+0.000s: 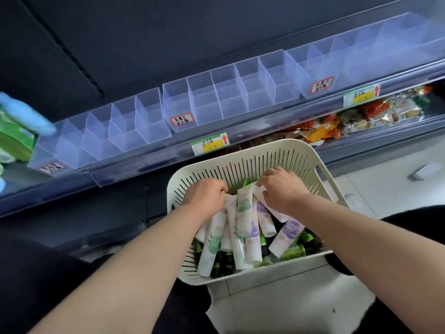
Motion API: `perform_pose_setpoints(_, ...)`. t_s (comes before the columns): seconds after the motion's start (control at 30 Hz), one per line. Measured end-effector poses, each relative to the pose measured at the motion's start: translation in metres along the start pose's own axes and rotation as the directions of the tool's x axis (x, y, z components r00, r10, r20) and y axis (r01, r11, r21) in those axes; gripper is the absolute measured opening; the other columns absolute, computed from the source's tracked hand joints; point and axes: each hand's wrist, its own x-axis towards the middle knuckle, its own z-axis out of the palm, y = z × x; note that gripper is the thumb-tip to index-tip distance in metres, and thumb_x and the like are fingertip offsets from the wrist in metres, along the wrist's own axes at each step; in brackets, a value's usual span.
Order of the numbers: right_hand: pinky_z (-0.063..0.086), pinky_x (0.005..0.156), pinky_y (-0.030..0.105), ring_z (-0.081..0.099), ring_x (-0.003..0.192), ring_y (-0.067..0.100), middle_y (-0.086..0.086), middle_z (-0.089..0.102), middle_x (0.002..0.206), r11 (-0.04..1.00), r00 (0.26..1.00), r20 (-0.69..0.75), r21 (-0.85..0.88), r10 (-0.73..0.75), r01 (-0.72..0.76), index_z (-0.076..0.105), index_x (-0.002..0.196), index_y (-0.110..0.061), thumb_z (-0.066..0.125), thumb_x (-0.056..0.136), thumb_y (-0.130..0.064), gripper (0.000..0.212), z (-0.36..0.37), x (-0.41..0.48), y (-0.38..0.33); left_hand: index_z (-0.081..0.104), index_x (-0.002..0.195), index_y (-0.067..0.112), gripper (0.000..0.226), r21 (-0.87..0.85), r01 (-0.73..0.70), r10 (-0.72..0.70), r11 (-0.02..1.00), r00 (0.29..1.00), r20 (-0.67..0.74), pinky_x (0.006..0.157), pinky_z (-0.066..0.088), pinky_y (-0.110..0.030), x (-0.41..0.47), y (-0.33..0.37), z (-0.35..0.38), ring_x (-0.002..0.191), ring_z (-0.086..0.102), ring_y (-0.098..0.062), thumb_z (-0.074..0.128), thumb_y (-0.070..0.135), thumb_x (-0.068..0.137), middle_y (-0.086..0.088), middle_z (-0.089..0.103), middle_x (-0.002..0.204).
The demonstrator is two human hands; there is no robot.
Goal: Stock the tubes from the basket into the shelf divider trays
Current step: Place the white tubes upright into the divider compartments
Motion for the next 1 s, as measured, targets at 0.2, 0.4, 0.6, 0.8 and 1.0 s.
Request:
perform_pose_setpoints(0.2, 0.043, 0.097, 0.04, 0.048, 0.115, 0.02, 0.0, 0.057, 0.124, 0.995, 0.996, -0.049, -0.067, -0.076, 0.072, 0.062, 0.119, -0.025, 0.049, 0.085, -0.01, 0.039, -0.03, 0.014, -0.029, 0.07, 0.107, 0.029, 0.032, 0.047, 0.053, -0.055, 0.997, 0.998, 0.038, 0.085, 0.052, -0.035, -0.012, -0.022, -0.039, 0.103, 0.061, -0.025, 0.047, 0.013, 0.091, -0.001, 0.066, 0.114)
perform_pose_setpoints(0.4, 0.04, 0.1, 0.038, 0.046, 0.119, 0.019, -0.003, 0.054, 0.132, 0.985, 0.979, -0.138, -0.1, -0.152, 0.139, 0.055, 0.129, -0.029, 0.049, 0.087, -0.009, 0.047, -0.051, 0.007, -0.047, 0.066, 0.119, 0.026, 0.033, -0.052, 0.106, -0.113, 0.993, 0.979, -0.168, 0.093, 0.05, -0.039, -0.04, -0.034, -0.054, 0.115, 0.056, -0.022, 0.049, 0.012, 0.094, 0.001, 0.06, 0.127)
perform_pose_setpoints(0.6, 0.037, 0.103, 0.039, 0.042, 0.127, 0.021, 0.0, 0.05, 0.137, 0.978, 0.95, -0.241, -0.119, -0.197, 0.172, 0.052, 0.132, -0.026, 0.051, 0.088, -0.014, 0.046, -0.075, 0.013, -0.06, 0.06, 0.127, 0.022, 0.035, -0.026, 0.113, -0.116, 0.993, 0.962, -0.247, 0.095, 0.047, -0.041, -0.048, -0.039, -0.066, 0.121, 0.05, -0.021, 0.047, 0.012, 0.096, 0.0, 0.056, 0.131)
perform_pose_setpoints(0.8, 0.035, 0.101, 0.04, 0.039, 0.126, 0.024, 0.002, 0.043, 0.14, 0.973, 0.876, -0.43, -0.17, -0.218, 0.158, 0.038, 0.142, -0.024, 0.05, 0.088, -0.014, 0.056, -0.104, 0.035, -0.061, 0.052, 0.135, 0.018, 0.039, -0.029, 0.104, -0.106, 0.994, 0.894, -0.435, 0.1, 0.043, -0.037, -0.04, -0.052, -0.093, 0.126, 0.042, -0.019, 0.05, 0.013, 0.096, 0.001, 0.05, 0.138)
perform_pose_setpoints(1.0, 0.011, 0.117, 0.046, 0.001, 0.147, 0.025, 0.004, 0.001, 0.161, 0.97, 0.905, -0.381, -0.215, -0.189, 0.112, 0.001, 0.153, -0.019, 0.043, 0.095, -0.029, 0.073, -0.114, 0.071, -0.073, 0.017, 0.152, 0.02, 0.073, 0.013, 0.332, -0.296, 0.943, 0.858, -0.419, 0.114, 0.023, -0.045, -0.028, -0.072, -0.117, 0.146, 0.01, -0.03, 0.058, 0.024, 0.092, -0.01, 0.012, 0.16)
